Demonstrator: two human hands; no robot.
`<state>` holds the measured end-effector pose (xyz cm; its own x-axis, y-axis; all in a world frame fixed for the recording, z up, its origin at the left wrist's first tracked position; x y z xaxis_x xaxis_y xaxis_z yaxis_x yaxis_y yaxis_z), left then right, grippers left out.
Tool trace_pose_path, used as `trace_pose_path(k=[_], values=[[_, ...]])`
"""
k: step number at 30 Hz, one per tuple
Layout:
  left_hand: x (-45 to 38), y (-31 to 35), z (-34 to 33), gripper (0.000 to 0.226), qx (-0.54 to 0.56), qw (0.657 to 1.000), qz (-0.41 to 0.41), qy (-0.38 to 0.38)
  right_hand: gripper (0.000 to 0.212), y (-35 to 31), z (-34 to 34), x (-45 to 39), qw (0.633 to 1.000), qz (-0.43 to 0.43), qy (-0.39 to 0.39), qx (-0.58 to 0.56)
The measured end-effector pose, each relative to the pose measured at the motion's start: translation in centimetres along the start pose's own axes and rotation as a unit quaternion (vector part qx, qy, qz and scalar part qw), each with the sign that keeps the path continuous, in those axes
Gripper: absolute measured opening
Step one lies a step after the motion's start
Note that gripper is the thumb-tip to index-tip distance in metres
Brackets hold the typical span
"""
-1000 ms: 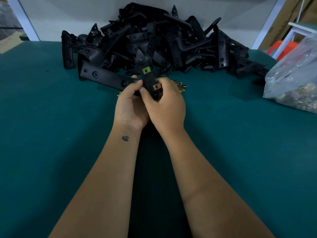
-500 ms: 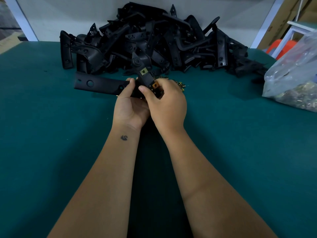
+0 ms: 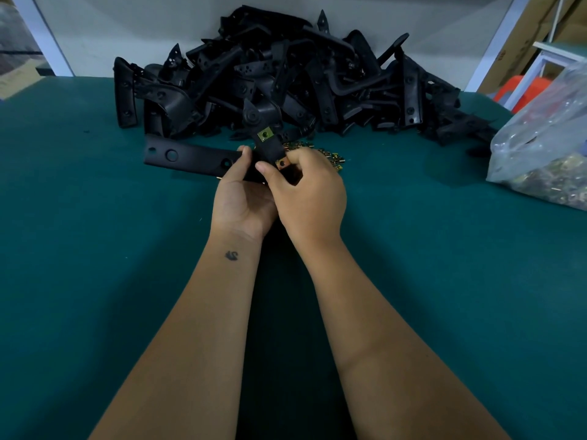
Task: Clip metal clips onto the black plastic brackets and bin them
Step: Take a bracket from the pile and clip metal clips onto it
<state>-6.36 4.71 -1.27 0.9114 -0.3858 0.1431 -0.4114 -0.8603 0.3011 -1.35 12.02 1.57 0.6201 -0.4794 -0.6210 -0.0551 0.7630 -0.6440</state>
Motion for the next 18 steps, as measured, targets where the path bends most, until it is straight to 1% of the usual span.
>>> trace_pose_path(k=[3,6,10,14,16,18], values=[[-0.09,-0.05,-0.01,0.041,0.014,1.0,0.007,-0.007,0.029,-0.02,-0.15,0.11,1.0,0.0,-0.007,0.0],[-0.22,-0.01,0.06,0.035,0.022,0.999,0.023,-0.016,0.026,-0.38,-0.13,0.3,1.0,0.018,0.016,0.003],[-0.37,-0.23,0.21,0.041,0.019,0.998,0.053,-0.011,0.023,-0.7,0.0,0.45,0.998,0.051,0.044,0.013],[-0.4,-0.46,0.17,0.057,0.017,0.998,0.063,-0.025,0.021,-0.78,0.1,0.53,0.995,0.067,0.071,0.025],[-0.36,-0.52,0.17,0.057,0.013,0.998,0.062,-0.029,0.02,-0.83,0.11,0.57,0.995,0.067,0.07,0.017],[-0.28,-0.63,0.28,0.051,0.009,0.998,0.066,-0.023,0.02,-0.71,0.1,0.49,0.996,0.062,0.059,0.011]])
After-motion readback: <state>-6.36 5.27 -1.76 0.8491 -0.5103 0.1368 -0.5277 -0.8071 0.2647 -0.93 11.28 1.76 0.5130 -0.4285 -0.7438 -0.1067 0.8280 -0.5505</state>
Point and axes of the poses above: each hand's wrist, its own x-axis away from the middle knuckle, its own z-axis out of the back of the hand, y = z × x, the point moved 4 cm from there along -x, towards the middle knuckle, and after that the axes turned 6 degrees about x, right-handed, at the moved point
